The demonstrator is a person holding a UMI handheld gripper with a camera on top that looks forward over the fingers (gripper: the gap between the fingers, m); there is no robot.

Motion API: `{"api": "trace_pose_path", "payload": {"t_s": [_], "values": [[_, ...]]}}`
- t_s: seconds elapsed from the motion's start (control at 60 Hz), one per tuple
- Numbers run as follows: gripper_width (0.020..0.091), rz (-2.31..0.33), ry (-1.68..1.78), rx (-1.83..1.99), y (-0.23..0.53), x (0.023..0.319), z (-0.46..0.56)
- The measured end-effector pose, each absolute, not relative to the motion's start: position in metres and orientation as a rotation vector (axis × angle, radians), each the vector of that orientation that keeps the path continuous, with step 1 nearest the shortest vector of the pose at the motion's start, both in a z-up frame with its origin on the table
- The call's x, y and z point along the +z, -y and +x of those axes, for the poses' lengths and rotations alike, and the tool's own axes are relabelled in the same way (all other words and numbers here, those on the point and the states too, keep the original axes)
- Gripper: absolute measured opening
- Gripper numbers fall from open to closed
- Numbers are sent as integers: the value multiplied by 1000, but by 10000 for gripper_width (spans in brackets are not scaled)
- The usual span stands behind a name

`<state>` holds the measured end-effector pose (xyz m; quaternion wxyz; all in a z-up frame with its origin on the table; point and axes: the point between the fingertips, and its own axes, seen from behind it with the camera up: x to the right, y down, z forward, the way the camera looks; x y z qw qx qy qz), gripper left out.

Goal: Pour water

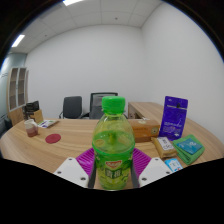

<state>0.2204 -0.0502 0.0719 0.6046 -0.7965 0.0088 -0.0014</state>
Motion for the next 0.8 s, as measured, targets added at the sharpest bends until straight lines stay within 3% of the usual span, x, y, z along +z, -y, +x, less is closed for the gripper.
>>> {"api": "trace_pose_path", "payload": {"t_s": [0.233,0.55,0.8], "values": [[389,-1814,-22,-22,49,74,221],[388,-1896,20,-243,41,73,247],[390,-1896,509,-627,-14,112,167]]}}
